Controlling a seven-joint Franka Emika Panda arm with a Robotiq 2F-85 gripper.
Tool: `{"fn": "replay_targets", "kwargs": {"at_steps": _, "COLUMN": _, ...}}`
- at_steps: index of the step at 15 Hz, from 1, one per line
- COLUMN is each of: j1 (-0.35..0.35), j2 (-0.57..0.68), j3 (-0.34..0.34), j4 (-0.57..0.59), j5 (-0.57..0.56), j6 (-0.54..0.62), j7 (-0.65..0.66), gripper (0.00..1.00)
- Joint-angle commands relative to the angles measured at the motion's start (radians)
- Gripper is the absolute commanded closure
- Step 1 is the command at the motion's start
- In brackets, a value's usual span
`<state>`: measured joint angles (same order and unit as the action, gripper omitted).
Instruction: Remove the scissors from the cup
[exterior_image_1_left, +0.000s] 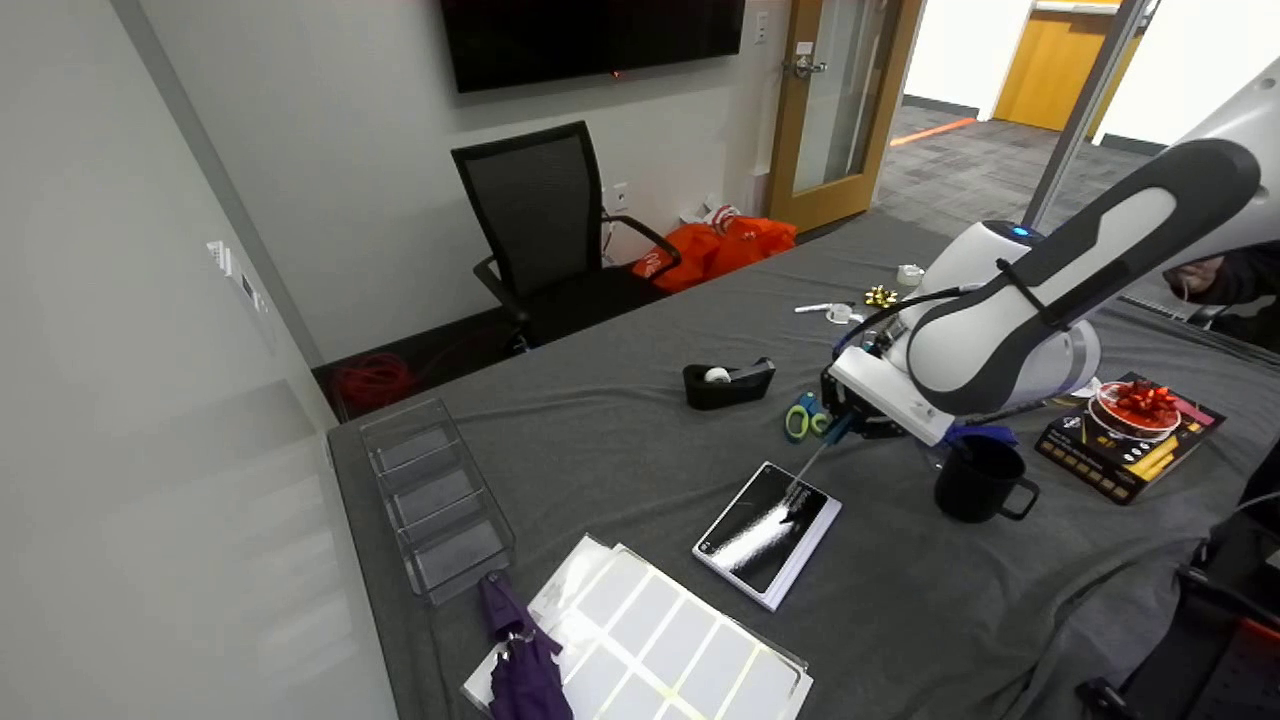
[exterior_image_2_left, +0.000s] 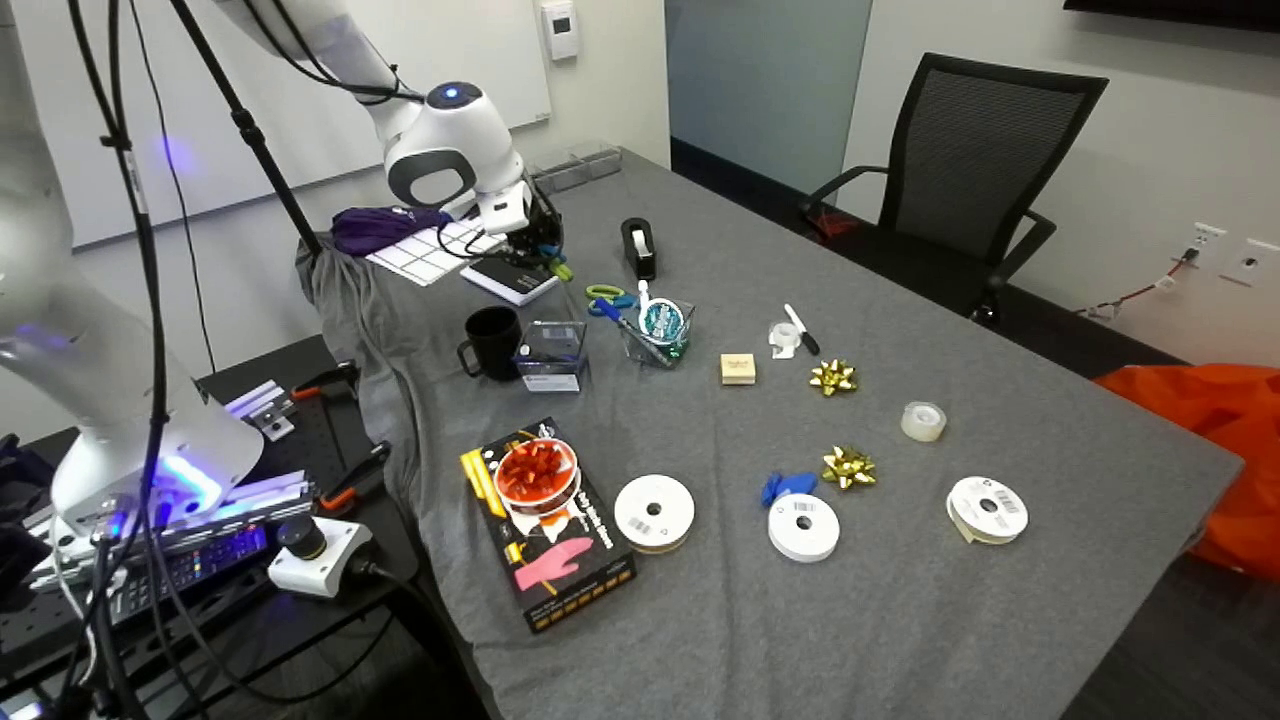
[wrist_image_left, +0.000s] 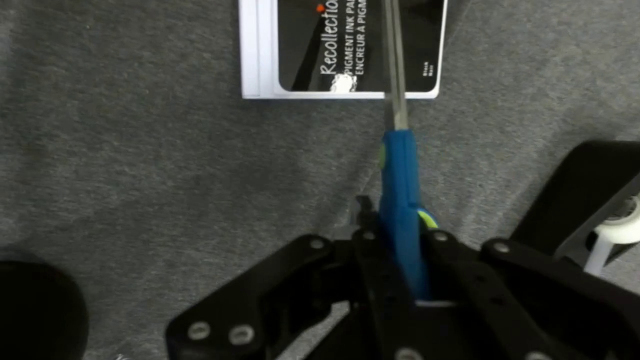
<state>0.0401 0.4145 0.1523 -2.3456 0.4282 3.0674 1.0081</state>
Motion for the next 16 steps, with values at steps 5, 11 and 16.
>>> {"fn": "replay_targets", "kwargs": {"at_steps": 5, "j1": 0.048, "j2": 0.084, "j3": -0.073, "j4": 0.125, "j5": -0.02, "j6": -0.151, "j7": -0.015, "gripper": 0.63}}
{"fn": "replay_targets", "kwargs": {"at_steps": 11, "j1": 0.06, "j2": 0.077, "j3": -0.117, "j4": 0.131, "j5": -0.069, "j6": -0.21, "j7": -0.042, "gripper": 0.27}}
{"fn": "replay_targets", "kwargs": {"at_steps": 16, "j1": 0.056, "j2": 0.06, "j3": -0.121, "j4": 0.118, "j5": -0.077, "j6": -0.206, "j7": -0.067, "gripper": 0.0}}
